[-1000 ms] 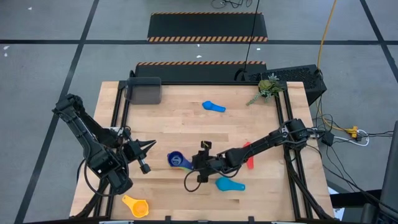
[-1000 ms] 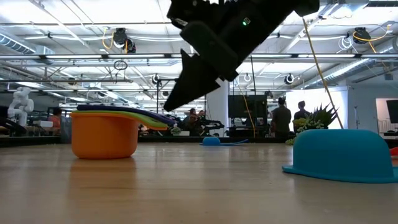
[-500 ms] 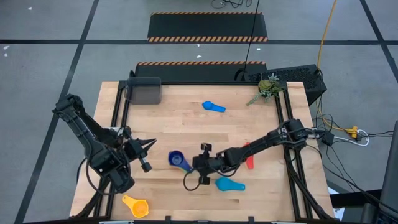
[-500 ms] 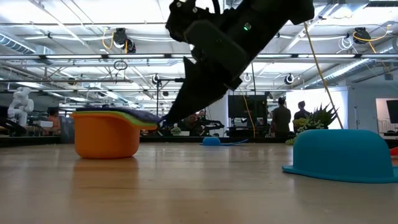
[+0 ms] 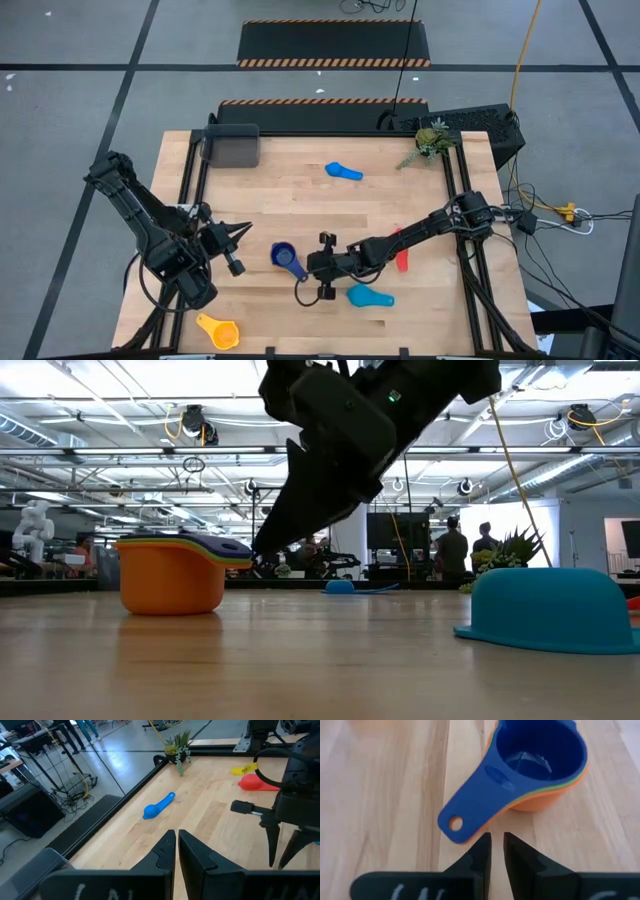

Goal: Nest measuring cups in basket
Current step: Stack the yellow measuring cup on top of the purple measuring cup

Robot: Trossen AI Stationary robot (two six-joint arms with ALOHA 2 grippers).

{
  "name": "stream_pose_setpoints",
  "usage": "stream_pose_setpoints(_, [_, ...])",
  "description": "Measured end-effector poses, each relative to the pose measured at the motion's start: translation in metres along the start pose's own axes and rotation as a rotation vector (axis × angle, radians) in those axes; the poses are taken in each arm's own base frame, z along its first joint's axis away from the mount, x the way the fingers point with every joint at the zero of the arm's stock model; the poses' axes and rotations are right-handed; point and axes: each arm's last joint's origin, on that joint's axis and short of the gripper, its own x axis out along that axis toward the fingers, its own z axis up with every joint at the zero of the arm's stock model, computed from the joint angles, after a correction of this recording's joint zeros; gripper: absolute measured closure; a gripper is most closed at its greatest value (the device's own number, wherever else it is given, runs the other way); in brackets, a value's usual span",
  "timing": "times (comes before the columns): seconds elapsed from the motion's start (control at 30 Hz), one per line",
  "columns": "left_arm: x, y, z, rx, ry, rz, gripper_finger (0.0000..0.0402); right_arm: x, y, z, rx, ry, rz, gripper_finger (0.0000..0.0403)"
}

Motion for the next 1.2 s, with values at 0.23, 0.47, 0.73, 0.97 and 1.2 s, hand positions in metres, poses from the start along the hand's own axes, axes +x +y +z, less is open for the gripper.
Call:
stream_pose_setpoints(0.23, [0.0, 0.0, 0.0, -0.003, 0.014, -0.008, 0.0376, -0.002, -0.001, -0.001, -0.028, 0.021, -0.007, 0.0362])
stream_pose_setpoints(0.47, [0.0, -0.008, 0.002, -0.034, 0.042, -0.068, 0.0376, -0.025, -0.004, 0.006, -0.036, 0.053, -0.016, 0.0362])
stream_pose_setpoints(0.73, [0.0, -0.036, 0.007, 0.025, 0.081, -0.246, 0.0375, -0.058, 0.005, 0.01, -0.065, 0.073, 0.001, 0.0362])
stream_pose_setpoints(0.97, [0.004, -0.07, -0.013, 0.115, 0.234, -0.397, 0.0335, -0.076, 0.015, 0.011, -0.106, 0.071, 0.027, 0.0362])
stream_pose_setpoints(1.2, [-0.006, -0.105, -0.049, 0.097, 0.467, -0.532, 0.0197, -0.083, 0.025, 0.009, -0.163, 0.064, 0.053, 0.0362])
